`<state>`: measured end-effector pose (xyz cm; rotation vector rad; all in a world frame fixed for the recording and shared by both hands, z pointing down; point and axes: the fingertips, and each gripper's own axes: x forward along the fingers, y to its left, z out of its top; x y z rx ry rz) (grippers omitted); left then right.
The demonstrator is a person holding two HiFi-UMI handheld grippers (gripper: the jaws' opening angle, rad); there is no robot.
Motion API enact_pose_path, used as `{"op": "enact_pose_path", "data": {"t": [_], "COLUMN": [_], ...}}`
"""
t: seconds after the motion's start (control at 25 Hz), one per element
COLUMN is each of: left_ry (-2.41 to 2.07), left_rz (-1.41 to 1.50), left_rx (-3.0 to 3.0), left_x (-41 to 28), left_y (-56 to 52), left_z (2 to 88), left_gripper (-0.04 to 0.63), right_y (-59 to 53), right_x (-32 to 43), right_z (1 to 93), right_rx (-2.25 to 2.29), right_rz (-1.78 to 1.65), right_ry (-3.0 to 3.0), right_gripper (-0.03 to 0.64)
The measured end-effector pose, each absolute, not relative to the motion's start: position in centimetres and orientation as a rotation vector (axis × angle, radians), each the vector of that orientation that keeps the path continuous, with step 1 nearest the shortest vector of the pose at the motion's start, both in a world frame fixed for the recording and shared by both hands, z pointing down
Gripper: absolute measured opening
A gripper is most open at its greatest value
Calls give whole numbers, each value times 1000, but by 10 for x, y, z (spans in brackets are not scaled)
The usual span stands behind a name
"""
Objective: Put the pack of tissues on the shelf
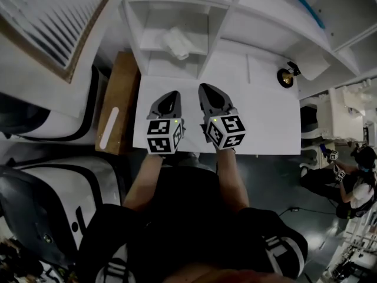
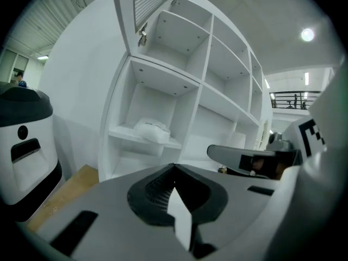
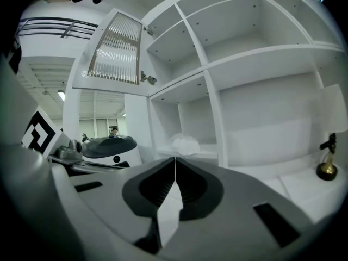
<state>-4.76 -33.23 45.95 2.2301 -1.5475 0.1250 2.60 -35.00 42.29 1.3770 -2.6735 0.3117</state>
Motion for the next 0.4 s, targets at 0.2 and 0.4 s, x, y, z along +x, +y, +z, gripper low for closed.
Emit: {"op": "enact_pose_path", "data": {"t": [0.2, 0.4], "left_ry": [-1566, -1575], "left_rz": [107, 92], "left_rx": [2237, 2232], "left_x": [-24, 7], "left_y": [-346, -365], "left_z": [455, 461], "left_gripper": [10, 11], "right_y": [-362, -379], "right_x": [50, 91], "right_z": [420, 425], "right_rx": [1361, 1387], "right_rz": [285, 272], "right_ry": [-2686, -2672], "right_gripper": [23, 23]}}
